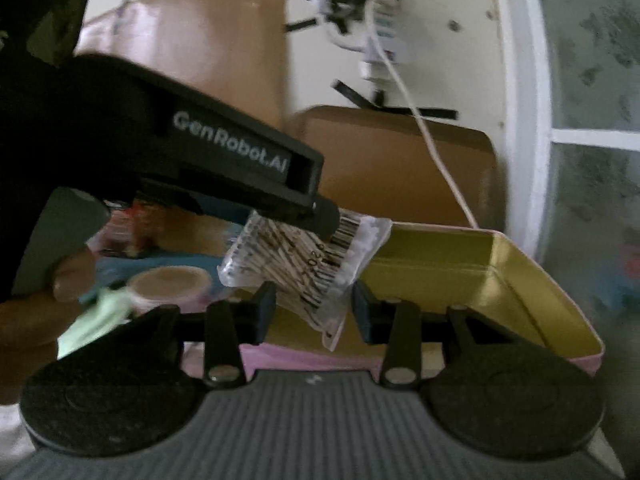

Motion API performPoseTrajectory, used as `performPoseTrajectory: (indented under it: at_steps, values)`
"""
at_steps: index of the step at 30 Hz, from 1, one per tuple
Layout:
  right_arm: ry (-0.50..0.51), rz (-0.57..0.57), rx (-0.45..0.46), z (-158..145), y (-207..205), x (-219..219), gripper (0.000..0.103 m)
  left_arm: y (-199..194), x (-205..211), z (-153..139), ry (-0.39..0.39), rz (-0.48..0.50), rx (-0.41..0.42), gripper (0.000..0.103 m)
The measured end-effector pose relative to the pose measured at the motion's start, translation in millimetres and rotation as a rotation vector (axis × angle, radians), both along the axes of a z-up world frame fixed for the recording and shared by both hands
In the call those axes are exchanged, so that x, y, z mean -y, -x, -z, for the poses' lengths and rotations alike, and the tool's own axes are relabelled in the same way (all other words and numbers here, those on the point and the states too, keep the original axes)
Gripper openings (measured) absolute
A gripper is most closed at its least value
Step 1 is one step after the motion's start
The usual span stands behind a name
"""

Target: Organize soft objects

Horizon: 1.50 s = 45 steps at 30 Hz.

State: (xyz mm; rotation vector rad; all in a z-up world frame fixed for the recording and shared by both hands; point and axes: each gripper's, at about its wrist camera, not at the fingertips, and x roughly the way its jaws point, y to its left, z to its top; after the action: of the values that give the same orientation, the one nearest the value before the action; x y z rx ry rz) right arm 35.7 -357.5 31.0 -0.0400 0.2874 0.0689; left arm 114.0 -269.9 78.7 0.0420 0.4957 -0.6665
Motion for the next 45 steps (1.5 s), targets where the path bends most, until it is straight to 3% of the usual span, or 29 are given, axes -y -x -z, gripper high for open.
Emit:
performPoseTrajectory:
  at_steps: [3, 5, 7, 12, 17, 20, 22, 26, 32, 37, 45]
  values:
    - [0.006, 0.055, -0.032, 7, -13, 5, 0.045, -12, 11, 12, -0.037, -0.028, -0.043, 0.068]
    - [0.015, 0.125, -0.068, 12, -23, 7, 0.054, -16, 9, 19, -0.062, -0.049, -0.071, 0.069]
    - [-0.021, 0.171, -0.082, 16, -23, 9, 0.071, -14, -4, 21, -0.044, -0.054, -0.077, 0.07]
    - [-0.044, 0.178, -0.043, 15, 2, -2, 0.076, 13, -57, 12, 0.009, -0.059, -0.002, 0.075]
    - [-0.07, 0.138, 0.044, 11, 34, -21, 0.075, 63, -130, 20, -0.004, -0.063, 0.071, 0.075]
    - [-0.098, 0.066, 0.054, 12, 49, -42, 0.071, 85, -176, 38, -0.019, -0.099, 0.047, 0.075]
    - [-0.106, 0.01, 0.031, 14, 52, -58, 0.054, 96, -203, 49, -0.048, -0.153, 0.04, 0.075]
    - [-0.098, -0.127, -0.045, 20, 49, -96, 0.036, 102, -250, 68, -0.085, -0.284, 0.002, 0.075]
    - [-0.08, -0.285, -0.171, 28, 37, -145, 0.035, 90, -291, 84, -0.153, -0.468, -0.038, 0.075]
    - [-0.035, -0.305, -0.317, 44, 25, -170, 0.037, 84, -305, 88, -0.108, -0.484, -0.097, 0.075]
    - [-0.009, -0.311, -0.27, 32, 30, -187, 0.038, 102, -323, 86, 0.007, -0.481, -0.06, 0.081]
